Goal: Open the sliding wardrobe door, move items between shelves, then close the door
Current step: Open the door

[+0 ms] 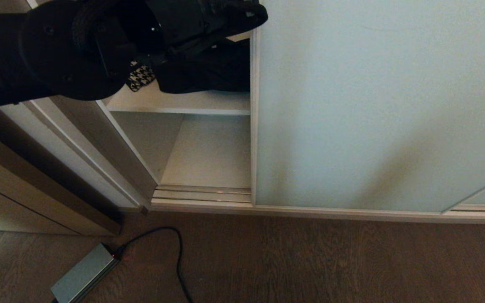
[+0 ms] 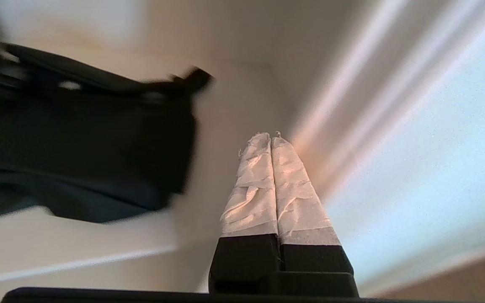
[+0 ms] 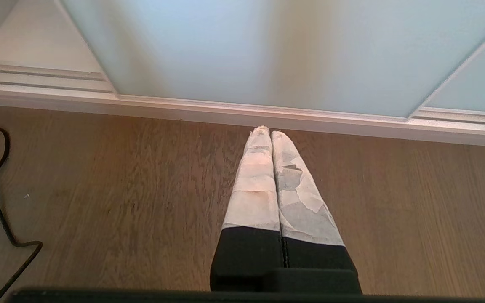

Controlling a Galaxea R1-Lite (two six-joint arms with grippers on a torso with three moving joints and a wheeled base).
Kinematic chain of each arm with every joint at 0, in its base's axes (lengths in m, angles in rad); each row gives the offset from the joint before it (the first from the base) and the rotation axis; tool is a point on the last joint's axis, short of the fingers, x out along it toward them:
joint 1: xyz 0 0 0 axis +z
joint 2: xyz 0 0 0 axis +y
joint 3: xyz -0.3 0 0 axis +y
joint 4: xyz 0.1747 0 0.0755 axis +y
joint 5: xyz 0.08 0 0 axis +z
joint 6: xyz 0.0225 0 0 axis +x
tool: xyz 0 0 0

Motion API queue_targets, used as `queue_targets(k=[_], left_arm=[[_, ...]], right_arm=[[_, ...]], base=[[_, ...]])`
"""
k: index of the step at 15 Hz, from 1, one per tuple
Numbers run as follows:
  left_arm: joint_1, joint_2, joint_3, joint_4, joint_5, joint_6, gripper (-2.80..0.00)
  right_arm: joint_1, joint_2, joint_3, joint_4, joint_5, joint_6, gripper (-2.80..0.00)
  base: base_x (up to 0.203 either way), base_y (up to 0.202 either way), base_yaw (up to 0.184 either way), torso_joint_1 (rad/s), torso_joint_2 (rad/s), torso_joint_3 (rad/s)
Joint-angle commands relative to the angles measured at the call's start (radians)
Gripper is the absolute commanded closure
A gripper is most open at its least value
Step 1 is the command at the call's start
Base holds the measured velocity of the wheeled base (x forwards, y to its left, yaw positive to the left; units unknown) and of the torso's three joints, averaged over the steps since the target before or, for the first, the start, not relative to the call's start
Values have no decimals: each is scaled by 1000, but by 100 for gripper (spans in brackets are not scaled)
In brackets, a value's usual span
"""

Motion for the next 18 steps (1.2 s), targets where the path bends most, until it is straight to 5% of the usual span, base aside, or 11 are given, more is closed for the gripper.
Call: queue_targets(k=[1,8,13,18], left_arm=[[-37,15,-3,-2,0,8,0],[-66,31,-7,-45,32,10,0],[104,-73,87,-44,293,149,0],[371,-323,412,-46,342,215,0]], right_arm=[[0,0,0,0,0,0,0],[0,0,1,0,0,0,0],[0,0,0,0,0,0,0],[0,0,2,0,0,0,0]], base=[[0,0,0,0,0,0],[0,0,0,0,0,0],[0,0,0,0,0,0],[0,0,0,0,0,0]])
